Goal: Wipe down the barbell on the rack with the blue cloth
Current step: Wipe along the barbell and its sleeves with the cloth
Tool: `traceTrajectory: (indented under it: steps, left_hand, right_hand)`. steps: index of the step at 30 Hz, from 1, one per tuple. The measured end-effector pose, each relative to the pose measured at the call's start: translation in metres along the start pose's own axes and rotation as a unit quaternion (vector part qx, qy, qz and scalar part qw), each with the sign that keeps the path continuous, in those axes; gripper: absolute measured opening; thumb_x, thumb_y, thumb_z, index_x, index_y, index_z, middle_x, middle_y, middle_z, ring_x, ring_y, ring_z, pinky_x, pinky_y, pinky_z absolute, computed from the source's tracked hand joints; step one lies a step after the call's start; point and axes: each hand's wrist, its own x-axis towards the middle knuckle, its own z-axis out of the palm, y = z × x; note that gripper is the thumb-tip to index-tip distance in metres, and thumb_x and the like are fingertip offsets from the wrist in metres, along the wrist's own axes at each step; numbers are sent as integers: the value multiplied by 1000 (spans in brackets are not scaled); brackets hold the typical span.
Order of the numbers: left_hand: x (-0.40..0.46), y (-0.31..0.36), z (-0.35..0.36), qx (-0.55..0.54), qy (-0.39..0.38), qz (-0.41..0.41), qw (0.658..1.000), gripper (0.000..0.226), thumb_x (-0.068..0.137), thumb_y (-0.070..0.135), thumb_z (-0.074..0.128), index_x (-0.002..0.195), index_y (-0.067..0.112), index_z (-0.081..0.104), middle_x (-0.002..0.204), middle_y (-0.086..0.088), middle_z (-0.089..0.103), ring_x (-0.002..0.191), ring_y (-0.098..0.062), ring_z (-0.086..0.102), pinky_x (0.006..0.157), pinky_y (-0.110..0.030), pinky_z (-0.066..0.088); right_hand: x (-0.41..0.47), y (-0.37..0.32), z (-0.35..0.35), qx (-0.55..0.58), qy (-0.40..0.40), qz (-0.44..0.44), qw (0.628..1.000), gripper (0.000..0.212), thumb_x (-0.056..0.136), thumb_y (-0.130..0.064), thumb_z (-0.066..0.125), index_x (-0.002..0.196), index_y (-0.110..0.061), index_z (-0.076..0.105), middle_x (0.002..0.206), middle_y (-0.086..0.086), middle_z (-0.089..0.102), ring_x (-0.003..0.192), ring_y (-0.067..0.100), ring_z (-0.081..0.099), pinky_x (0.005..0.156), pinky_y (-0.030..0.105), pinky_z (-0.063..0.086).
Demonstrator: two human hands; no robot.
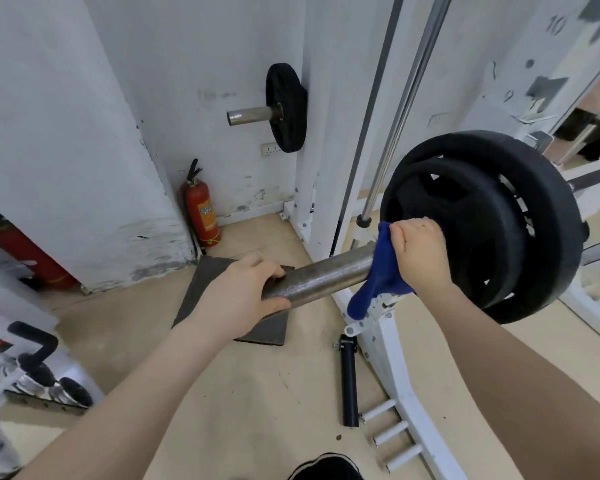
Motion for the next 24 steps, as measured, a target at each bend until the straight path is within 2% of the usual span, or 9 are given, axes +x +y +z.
traceTrajectory:
  steps: [2, 4, 9, 11, 14, 16, 19, 21, 24]
  left_hand:
    - [3, 2, 0, 5, -11, -14, 1000, 46, 81, 43, 65, 121, 24, 53, 103, 7, 43, 97, -11, 47, 75, -21, 36]
    - [6, 3, -2, 9, -24, -23, 999, 47, 80, 42, 66, 121, 23, 52, 111, 4, 48, 104, -13, 50, 77, -22, 37]
    - [4, 5, -4, 30, -21, -14, 999, 48, 81, 44, 64, 123, 23, 51, 112, 1, 50, 103, -16, 52, 79, -26, 41]
    - [1, 4, -4, 27, -18, -8, 999, 46, 82, 44, 63, 121, 22, 52, 106, 2, 48, 100, -18, 53, 80, -30, 44]
    - [0, 2, -2, 9, -10, 4, 1000, 41, 82, 41, 63, 118, 23, 54, 104, 2, 48, 100, -20, 54, 82, -32, 46]
    - [0, 2, -1, 9, -9, 5, 1000, 40, 83, 40, 62, 119, 22, 54, 102, 1, 48, 98, -20, 53, 81, -31, 44]
    - [2, 5, 1, 45, -5, 6, 999, 43, 84, 41, 60, 121, 20, 53, 107, -1, 51, 99, -19, 53, 82, -31, 46]
    - [3, 9, 2, 70, -1, 3, 998, 44, 85, 42, 59, 120, 18, 52, 112, -3, 52, 100, -20, 53, 82, -32, 47]
    - [4, 11, 5, 85, -5, -13, 996, 46, 84, 46, 59, 119, 16, 51, 114, -5, 51, 102, -23, 53, 81, -35, 48]
  right_hand:
    - [-5, -17, -6, 30, 9, 9, 999, 18, 85, -8, 49, 76, -4, 63, 72, 12, 65, 72, 34, 59, 74, 42, 45]
    - [-10, -34, -9, 50, 14, -41, 998, 21, 84, -16, 46, 76, -9, 64, 72, 8, 65, 72, 30, 59, 71, 40, 44]
    - [-22, -90, -20, 79, -70, -129, 986, 18, 85, -35, 54, 98, -26, 62, 94, -6, 65, 93, 19, 59, 91, 36, 40]
    - [-29, -109, -28, 71, -112, -135, 982, 33, 77, -39, 66, 105, -23, 59, 100, -5, 61, 96, 18, 57, 91, 35, 42]
    - [-42, -112, -49, 224, -66, -24, 972, 22, 95, -26, 48, 104, -9, 57, 90, 9, 61, 85, 26, 59, 79, 38, 47]
    - [-53, -97, -52, 306, -14, 97, 947, 30, 100, -23, 35, 97, -4, 58, 77, 9, 56, 77, 30, 59, 69, 37, 45]
    - [-68, -62, -37, 341, -45, 255, 904, 37, 102, -23, 30, 91, 0, 57, 81, 14, 59, 81, 33, 58, 71, 35, 42]
    - [-78, -38, -20, 373, -98, 361, 849, 38, 102, -22, 27, 97, 6, 54, 88, 18, 57, 86, 33, 54, 76, 36, 39]
    - [-82, -17, 13, 564, -135, 527, 621, 36, 103, -21, 29, 121, 3, 49, 84, 10, 50, 73, 24, 47, 78, 34, 37]
